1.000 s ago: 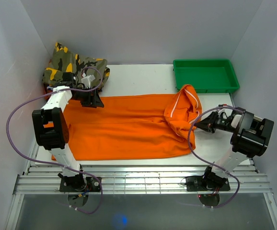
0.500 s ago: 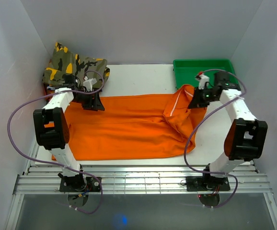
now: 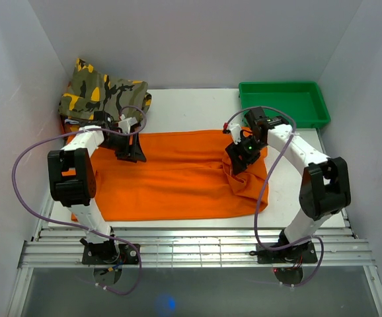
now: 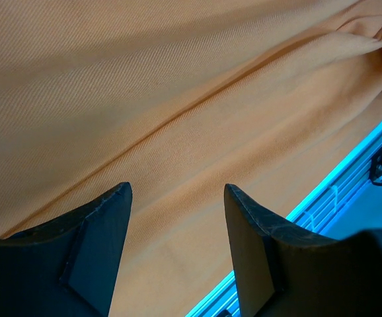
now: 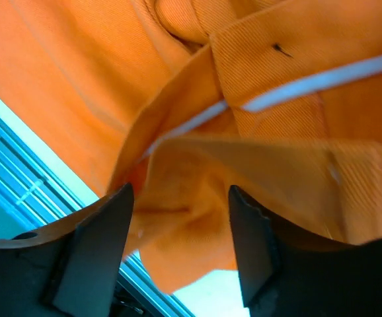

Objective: Fold and stack the trousers
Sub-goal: Flatten the trousers out

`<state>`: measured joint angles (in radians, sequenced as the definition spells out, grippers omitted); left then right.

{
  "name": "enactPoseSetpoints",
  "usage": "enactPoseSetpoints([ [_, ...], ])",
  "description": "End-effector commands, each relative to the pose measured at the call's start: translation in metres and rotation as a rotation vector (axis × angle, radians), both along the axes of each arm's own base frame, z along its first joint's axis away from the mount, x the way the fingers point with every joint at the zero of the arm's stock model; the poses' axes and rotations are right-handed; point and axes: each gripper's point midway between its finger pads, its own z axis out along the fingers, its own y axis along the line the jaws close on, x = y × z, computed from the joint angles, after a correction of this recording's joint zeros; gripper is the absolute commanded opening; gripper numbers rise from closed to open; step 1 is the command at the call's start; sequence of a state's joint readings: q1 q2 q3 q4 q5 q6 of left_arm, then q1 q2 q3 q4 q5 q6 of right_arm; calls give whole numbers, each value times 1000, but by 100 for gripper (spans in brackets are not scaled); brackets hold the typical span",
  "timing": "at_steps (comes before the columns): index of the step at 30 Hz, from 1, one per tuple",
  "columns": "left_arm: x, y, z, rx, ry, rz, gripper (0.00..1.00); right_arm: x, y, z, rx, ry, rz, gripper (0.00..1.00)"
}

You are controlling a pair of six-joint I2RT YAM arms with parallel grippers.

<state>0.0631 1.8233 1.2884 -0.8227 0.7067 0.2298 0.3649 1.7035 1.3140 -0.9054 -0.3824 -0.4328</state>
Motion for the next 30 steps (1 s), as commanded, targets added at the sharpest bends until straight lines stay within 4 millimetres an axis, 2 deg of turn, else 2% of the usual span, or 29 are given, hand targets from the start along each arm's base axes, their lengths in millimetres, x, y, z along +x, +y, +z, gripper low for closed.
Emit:
enactPoseSetpoints([
  [1, 1, -8, 24, -51, -68, -17, 69, 1, -13, 36, -14, -124, 22, 67],
  [2, 2, -9, 22, -55, -66, -16, 69, -1, -13, 43, -8, -135, 26, 70],
  [4, 3, -10, 24, -65, -65, -12, 69, -7, -14, 45, -9, -116, 41, 73],
  [9, 6, -10, 24, -61, -71, -9, 69, -34, -21, 31, -37, 22, 83, 80],
  [15, 7, -4, 16, -21, -63, 18, 69, -34, -9, 17, -43, 60, 79, 82],
  [18, 6, 0, 10, 5, -50, 32, 69, -28, 6, 17, -31, 33, 85, 80],
  [21, 5, 15, -13, 102, 10, 72, 68, -34, 10, 11, -51, 52, 117, 69],
  [22, 4, 22, -23, 143, 35, 88, 68, -38, 11, 11, -44, 72, 124, 70],
  [24, 0, 28, -38, 182, 77, 110, 68, -50, 12, 20, -16, 95, 135, 76],
  [25, -1, 32, -47, 203, 102, 119, 69, -49, 11, 20, -26, 78, 131, 72],
  [26, -3, 35, -56, 224, 132, 132, 69, -47, 7, 14, -54, 70, 130, 60],
  [27, -5, 37, -65, 236, 161, 140, 69, -43, 1, 6, -92, 58, 126, 44],
  [28, -8, 46, -75, 286, 188, 157, 69, -36, -9, 2, -131, 34, 106, 22],
  [29, -16, 57, -86, 318, 239, 175, 68, -24, -30, 11, -134, -3, 39, 8],
  [30, -23, 70, -92, 338, 273, 195, 67, -17, -51, 22, -139, -31, -11, 8],
])
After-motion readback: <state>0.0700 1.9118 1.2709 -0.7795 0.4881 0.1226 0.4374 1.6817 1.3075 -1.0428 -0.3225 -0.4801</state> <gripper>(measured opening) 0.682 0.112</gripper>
